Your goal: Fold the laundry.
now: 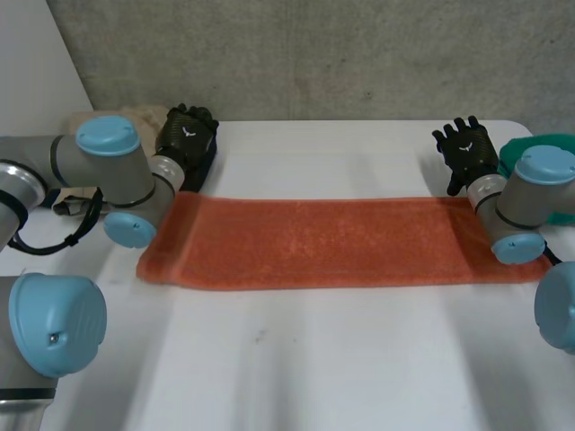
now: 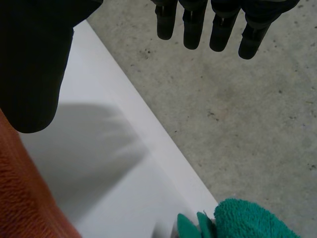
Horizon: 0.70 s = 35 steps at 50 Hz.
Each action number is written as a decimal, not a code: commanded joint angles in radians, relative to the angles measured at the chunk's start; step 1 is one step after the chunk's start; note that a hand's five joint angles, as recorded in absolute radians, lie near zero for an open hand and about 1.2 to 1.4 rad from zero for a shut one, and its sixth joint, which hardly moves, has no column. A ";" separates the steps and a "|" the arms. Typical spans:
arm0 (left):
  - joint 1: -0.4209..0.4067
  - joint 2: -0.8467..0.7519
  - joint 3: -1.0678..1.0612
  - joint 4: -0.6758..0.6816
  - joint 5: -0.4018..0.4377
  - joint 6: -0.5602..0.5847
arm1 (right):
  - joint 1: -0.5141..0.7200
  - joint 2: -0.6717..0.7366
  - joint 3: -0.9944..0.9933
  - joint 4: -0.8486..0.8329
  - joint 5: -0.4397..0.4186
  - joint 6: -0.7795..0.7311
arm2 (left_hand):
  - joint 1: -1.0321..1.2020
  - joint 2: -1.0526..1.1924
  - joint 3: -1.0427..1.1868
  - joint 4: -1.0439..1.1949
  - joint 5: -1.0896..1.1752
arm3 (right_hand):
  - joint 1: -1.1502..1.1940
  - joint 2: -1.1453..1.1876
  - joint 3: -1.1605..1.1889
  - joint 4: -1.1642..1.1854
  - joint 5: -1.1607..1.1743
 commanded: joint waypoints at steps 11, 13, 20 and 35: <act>-0.007 0.334 -0.333 0.056 -0.018 -0.084 | -0.028 -0.307 0.277 -0.001 0.023 0.125 | -0.021 -0.032 -0.033 -0.030 -0.049 | -0.043 -0.032 -0.032 -0.033 -0.045; -0.015 0.418 -0.419 0.058 -0.013 -0.109 | -0.039 -0.391 0.334 0.106 0.021 0.128 | -0.021 -0.032 -0.033 -0.030 -0.049 | -0.043 -0.032 -0.032 -0.033 -0.045; -0.040 0.624 -0.638 0.039 -0.004 -0.204 | -0.076 -0.583 0.468 0.448 0.029 0.103 | -0.021 -0.032 -0.033 -0.030 -0.049 | -0.043 -0.032 -0.032 -0.033 -0.045; -0.156 0.830 -1.077 0.143 0.088 -0.337 | -0.275 -0.769 0.922 0.444 0.008 -0.053 | -0.021 -0.032 -0.033 -0.030 -0.049 | -0.043 -0.032 -0.032 -0.033 -0.045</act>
